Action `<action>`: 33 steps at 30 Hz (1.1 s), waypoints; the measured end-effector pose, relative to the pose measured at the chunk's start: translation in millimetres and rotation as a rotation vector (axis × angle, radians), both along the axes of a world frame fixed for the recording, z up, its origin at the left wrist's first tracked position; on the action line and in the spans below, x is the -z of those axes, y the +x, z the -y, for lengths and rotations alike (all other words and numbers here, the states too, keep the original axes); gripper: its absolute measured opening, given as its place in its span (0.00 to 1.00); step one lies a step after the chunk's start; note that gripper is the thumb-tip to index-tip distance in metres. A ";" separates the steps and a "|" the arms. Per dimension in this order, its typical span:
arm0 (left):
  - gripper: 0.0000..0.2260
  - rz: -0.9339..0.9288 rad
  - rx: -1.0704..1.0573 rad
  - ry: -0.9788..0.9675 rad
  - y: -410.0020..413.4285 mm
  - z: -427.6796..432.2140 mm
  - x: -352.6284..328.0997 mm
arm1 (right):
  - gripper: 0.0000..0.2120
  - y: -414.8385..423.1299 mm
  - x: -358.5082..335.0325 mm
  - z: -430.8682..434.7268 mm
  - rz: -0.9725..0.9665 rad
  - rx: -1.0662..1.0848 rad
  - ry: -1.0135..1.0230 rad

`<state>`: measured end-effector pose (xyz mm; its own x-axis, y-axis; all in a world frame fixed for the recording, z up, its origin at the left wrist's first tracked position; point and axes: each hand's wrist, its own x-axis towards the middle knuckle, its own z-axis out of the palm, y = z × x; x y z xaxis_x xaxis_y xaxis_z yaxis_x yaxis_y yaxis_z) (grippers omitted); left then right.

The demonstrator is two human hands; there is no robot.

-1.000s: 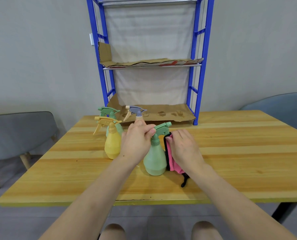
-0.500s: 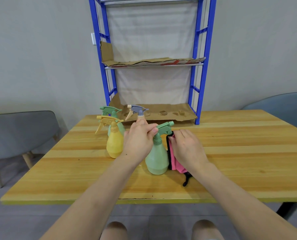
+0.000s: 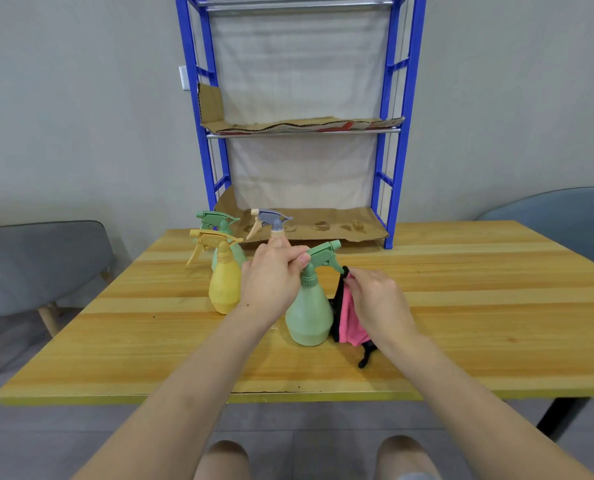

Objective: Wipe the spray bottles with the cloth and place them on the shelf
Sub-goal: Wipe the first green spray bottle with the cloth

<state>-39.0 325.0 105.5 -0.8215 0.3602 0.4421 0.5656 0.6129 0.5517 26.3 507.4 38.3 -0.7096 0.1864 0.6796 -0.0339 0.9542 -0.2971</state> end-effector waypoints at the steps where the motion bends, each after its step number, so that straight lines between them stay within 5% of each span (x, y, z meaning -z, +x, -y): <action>1: 0.12 0.000 -0.007 0.002 -0.2 -0.3 0.8 | 0.09 4.4 2.4 -0.8 -0.008 0.007 -0.083; 9: 0.10 0.031 -0.018 0.105 2.1 -7.4 7.5 | 0.04 29.9 -1.3 38.8 -0.153 -0.104 -0.709; 19: 0.09 0.177 0.095 0.511 20.1 20.7 43.4 | 0.11 32.5 25.6 58.5 -0.058 -0.235 -0.766; 33: 0.10 0.183 0.104 0.408 17.7 2.4 46.7 | 0.11 23.8 34.3 60.4 -0.072 0.013 -0.738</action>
<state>-21.3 322.6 58.8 -0.8678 0.2713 0.4163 0.4838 0.2700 0.8325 50.0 447.0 4.0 -0.6625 0.6209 0.4192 -0.0678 0.5075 -0.8589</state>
